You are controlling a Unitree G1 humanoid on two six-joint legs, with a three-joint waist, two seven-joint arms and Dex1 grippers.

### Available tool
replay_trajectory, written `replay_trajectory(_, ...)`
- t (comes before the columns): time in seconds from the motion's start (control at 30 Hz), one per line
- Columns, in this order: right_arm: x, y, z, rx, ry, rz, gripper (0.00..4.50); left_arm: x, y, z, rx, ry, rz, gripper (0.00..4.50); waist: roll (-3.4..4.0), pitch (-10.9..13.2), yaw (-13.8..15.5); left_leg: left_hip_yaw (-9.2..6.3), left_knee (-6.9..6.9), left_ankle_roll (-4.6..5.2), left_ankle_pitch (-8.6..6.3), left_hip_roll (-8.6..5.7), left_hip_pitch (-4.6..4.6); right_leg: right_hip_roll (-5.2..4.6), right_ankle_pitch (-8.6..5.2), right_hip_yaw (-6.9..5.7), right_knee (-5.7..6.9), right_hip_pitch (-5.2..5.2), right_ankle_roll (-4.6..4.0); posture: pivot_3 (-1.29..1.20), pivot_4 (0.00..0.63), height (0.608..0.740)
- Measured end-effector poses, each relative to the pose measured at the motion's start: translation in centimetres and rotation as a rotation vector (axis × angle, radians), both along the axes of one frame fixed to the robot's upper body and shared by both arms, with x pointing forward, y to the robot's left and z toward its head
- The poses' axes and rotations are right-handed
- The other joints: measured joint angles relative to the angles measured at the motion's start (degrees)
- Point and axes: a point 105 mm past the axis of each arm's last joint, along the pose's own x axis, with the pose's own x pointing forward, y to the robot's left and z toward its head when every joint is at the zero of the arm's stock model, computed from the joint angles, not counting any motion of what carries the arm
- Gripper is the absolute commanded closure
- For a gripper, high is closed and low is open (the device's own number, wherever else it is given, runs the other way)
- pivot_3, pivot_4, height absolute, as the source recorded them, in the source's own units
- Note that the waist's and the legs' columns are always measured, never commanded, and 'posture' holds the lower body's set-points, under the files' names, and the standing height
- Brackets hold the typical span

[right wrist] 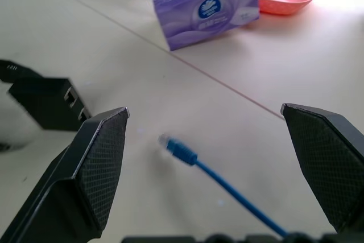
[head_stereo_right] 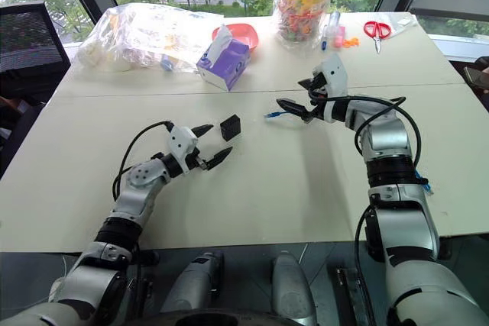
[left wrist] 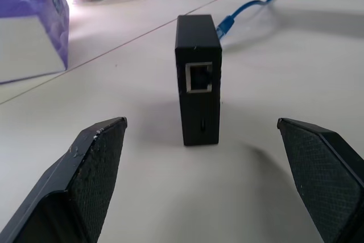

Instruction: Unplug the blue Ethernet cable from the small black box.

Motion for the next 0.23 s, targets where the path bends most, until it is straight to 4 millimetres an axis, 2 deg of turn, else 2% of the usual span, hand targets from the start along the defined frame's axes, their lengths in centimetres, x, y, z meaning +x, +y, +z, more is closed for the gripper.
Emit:
replay_trajectory(0.13, -1.3, -0.6, -1.6, -0.005, 0.026, -0.011, 0.00, -1.3, 3.3, -0.1, 0.050, 0.035, 0.059, 0.04, 0.02, 0.0, -0.3, 0.00, -0.05, 0.00, 0.00, 0.03, 0.03, 0.01, -0.01, 0.00, 0.00, -0.01, -0.02, 0.00, 0.150, 0.726)
replay_trajectory(0.23, -2.4, -1.3, -3.8, -0.003, 0.043, -0.064, 0.00, -2.7, 5.4, -0.2, 0.055, 0.083, 0.106, 0.04, 0.02, 0.0, -0.1, 0.00, -0.05, 0.00, -0.01, 0.03, 0.01, 0.00, -0.04, 0.01, -0.05, 0.01, -0.07, 0.00, 0.150, 0.726)
